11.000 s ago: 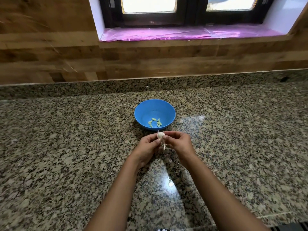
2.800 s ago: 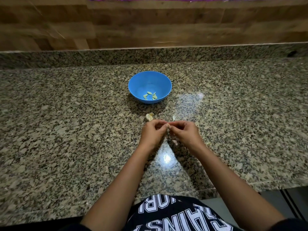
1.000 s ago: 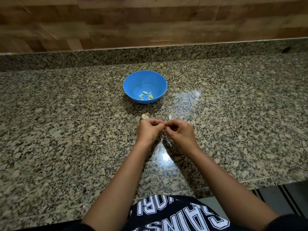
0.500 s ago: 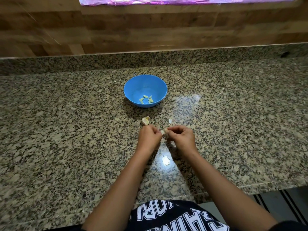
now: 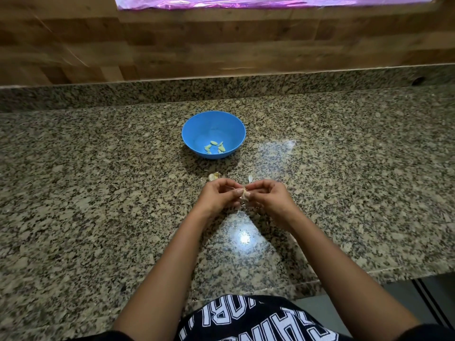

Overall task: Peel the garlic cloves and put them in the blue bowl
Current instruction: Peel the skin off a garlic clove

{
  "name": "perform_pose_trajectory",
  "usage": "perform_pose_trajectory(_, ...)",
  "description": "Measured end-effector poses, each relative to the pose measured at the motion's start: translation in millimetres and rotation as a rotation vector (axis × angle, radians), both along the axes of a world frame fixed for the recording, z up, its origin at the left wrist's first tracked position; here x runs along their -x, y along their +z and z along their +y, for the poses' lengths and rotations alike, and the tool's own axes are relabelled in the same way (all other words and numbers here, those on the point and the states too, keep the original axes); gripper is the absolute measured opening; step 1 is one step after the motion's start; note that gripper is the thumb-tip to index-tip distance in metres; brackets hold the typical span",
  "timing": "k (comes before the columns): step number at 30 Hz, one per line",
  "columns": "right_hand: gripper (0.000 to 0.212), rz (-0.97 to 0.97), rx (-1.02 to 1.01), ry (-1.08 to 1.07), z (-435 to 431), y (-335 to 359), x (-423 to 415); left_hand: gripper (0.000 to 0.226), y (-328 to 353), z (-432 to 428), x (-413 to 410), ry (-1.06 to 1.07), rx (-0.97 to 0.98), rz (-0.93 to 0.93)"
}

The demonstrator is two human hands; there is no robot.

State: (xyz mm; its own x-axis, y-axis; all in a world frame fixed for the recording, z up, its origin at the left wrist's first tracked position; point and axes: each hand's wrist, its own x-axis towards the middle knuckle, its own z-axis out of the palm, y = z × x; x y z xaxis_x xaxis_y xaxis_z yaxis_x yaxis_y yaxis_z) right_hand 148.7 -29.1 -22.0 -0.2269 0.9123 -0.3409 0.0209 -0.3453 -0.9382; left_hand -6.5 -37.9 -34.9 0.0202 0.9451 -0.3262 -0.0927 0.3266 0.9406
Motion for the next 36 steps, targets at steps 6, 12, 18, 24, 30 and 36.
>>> perform_pose_trajectory(6,0.016,-0.018,-0.002,0.089,4.3,1.2,-5.1,0.007,3.4,-0.4,3.2,-0.155,0.057,-0.044)
perform_pose_trajectory(12,0.015,0.027,0.064,0.056,4.7,0.1,-2.5,0.012,1.4,-1.8,-0.2,-0.243,0.059,0.046)
perform_pose_trajectory(18,0.015,0.214,0.191,-0.088,2.0,-1.4,6.9,0.011,-3.2,-7.0,-2.5,-0.202,0.016,0.034)
perform_pose_trajectory(24,0.015,0.285,0.222,-0.223,1.5,1.6,13.2,0.010,-1.3,-13.1,-1.1,-0.233,0.011,0.027)
perform_pose_trajectory(30,0.019,0.346,0.263,-0.288,4.1,3.0,8.6,0.013,-1.7,-11.3,0.0,-0.160,0.012,0.262)
perform_pose_trajectory(36,0.014,0.290,0.223,-0.217,0.6,4.9,9.9,0.010,3.1,-10.1,-9.6,-0.020,-0.050,0.309)
